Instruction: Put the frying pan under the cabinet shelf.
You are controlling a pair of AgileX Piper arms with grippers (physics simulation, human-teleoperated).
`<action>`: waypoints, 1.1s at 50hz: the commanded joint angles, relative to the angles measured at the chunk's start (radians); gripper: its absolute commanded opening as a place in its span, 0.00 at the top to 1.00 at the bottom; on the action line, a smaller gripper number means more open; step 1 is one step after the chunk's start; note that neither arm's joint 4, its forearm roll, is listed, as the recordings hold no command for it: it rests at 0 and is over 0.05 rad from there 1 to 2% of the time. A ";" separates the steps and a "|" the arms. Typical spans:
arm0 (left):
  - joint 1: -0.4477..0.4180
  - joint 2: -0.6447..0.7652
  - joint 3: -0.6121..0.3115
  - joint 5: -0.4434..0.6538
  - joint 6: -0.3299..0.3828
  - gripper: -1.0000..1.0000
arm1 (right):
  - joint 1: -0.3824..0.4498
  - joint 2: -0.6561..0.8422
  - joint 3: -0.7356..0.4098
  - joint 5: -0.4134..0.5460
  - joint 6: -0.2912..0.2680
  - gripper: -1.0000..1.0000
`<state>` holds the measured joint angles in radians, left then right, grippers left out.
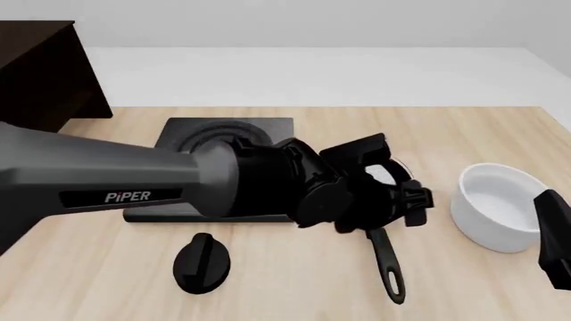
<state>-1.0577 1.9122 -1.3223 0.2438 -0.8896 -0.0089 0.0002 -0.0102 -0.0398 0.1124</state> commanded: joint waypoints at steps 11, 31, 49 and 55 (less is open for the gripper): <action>0.024 0.023 0.056 -0.047 -0.066 0.00 | 0.000 0.000 -0.003 0.002 -0.003 0.00; 0.044 0.065 0.101 -0.102 -0.137 0.00 | -0.004 0.000 -0.003 -0.002 0.001 0.00; 0.023 0.113 0.131 -0.169 -0.186 0.00 | -0.003 0.000 -0.007 0.002 0.003 0.00; 0.009 0.132 0.144 -0.197 -0.204 0.00 | -0.005 0.000 -0.005 0.000 0.003 0.00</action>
<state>-1.0338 2.0194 -1.1969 0.0852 -1.0641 -0.0128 0.0002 -0.0147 -0.0403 0.1151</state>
